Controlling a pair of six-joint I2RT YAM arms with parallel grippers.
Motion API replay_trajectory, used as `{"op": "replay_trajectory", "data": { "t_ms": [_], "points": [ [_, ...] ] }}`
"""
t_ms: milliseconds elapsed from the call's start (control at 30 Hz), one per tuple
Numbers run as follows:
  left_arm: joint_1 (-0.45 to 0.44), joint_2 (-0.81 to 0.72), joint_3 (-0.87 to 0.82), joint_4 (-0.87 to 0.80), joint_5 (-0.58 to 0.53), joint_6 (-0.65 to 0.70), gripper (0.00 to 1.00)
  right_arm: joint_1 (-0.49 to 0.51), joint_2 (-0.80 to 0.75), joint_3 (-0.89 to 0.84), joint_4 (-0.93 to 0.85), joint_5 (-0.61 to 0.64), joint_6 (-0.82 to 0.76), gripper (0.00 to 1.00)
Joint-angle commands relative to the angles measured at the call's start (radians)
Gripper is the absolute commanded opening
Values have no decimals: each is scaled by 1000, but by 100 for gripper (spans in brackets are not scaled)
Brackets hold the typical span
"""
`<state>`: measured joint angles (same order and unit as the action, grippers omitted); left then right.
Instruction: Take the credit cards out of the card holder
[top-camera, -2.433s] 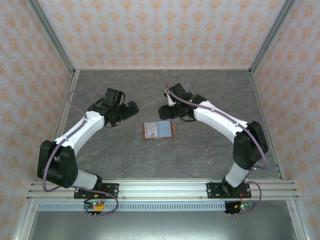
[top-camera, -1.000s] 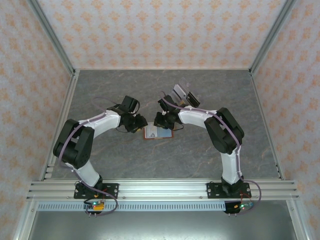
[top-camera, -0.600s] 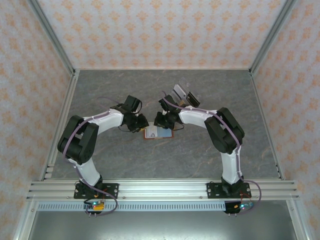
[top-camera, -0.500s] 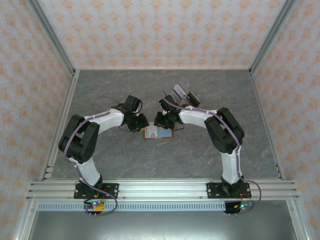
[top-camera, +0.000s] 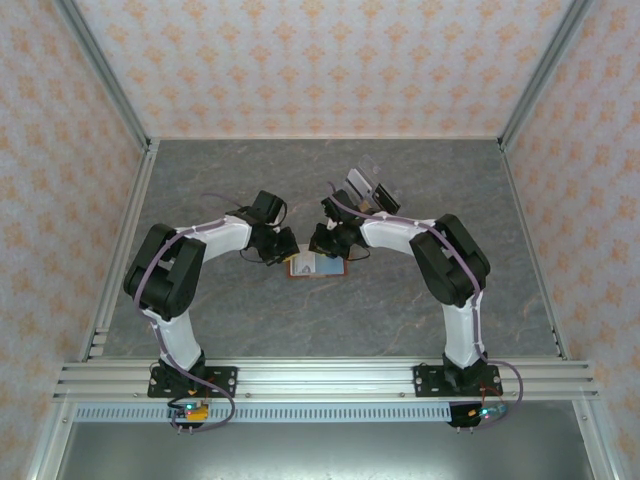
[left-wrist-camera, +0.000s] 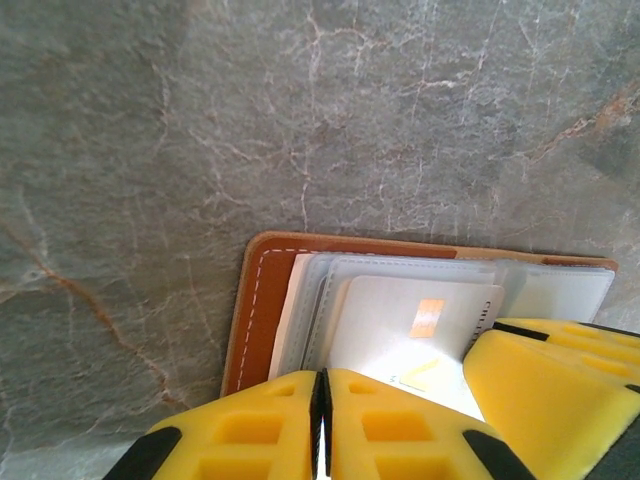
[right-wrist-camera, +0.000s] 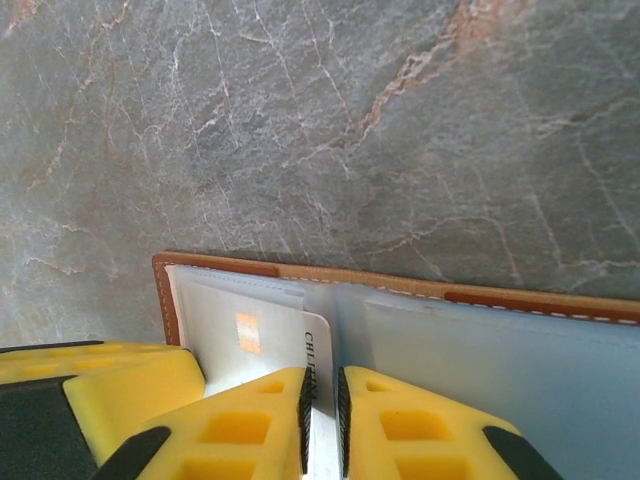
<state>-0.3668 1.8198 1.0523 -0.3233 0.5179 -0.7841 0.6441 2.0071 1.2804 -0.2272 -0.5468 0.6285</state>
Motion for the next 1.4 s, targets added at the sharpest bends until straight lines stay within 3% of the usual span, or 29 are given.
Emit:
{"op": "replay_trajectory", "data": {
  "t_ms": [0, 200, 567, 800, 1367],
  "points": [
    [-8, 34, 2, -11, -10, 20, 11, -3, 24, -20, 39, -32, 18, 17],
    [-7, 42, -3, -8, -7, 23, 10, -8, 23, -31, 67, -50, 27, 17],
    [-7, 22, 6, -32, -30, 35, 13, -27, -31, -83, 112, -26, 39, 0],
    [-4, -17, 16, -56, -47, 45, 21, -40, -76, -129, 139, 7, 40, 0],
    [-4, -71, 5, -10, -22, 42, 16, -47, -85, -152, 163, -4, 43, 0]
  ]
}}
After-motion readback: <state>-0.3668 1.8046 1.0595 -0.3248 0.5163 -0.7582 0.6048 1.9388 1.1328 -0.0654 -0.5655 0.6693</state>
